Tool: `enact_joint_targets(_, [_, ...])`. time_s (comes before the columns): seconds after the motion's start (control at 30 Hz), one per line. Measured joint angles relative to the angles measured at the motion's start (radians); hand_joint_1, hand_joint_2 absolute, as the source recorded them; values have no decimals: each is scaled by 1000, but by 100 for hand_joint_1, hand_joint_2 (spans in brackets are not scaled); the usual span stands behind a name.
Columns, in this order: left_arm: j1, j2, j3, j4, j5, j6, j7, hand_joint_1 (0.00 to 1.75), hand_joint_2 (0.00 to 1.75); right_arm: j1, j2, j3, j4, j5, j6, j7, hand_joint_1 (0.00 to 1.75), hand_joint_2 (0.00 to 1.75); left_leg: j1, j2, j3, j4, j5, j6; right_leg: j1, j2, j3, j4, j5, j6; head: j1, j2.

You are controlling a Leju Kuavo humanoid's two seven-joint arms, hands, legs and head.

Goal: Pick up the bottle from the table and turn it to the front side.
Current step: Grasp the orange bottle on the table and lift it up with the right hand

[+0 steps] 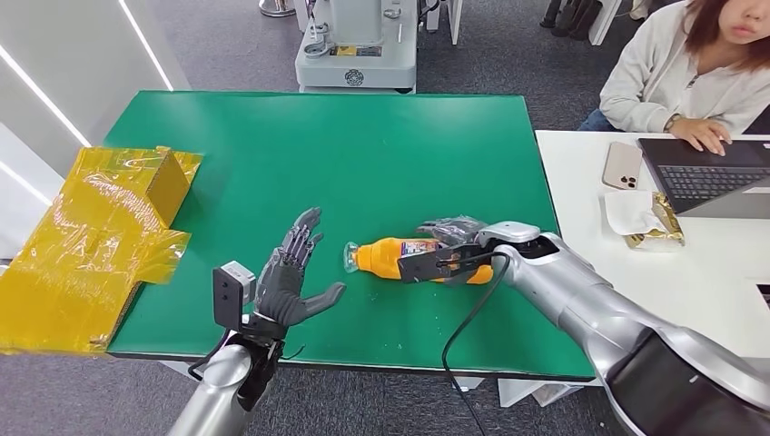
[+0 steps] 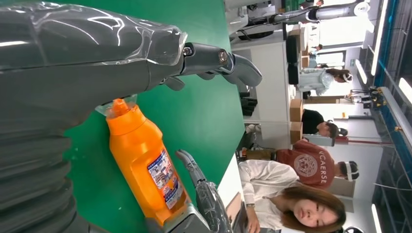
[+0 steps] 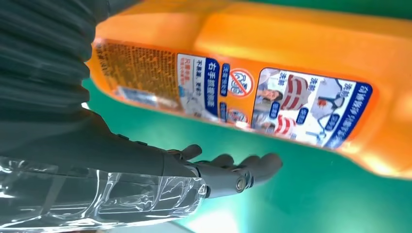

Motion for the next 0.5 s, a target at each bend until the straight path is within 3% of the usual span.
enact_joint_targets(0.5, [40, 7, 4, -18, 9, 2, 1, 0, 175, 27, -5, 33, 44, -6, 65, 14, 0, 175, 0, 0, 0, 0, 0, 0, 0, 0, 0, 0, 0, 0, 0, 0])
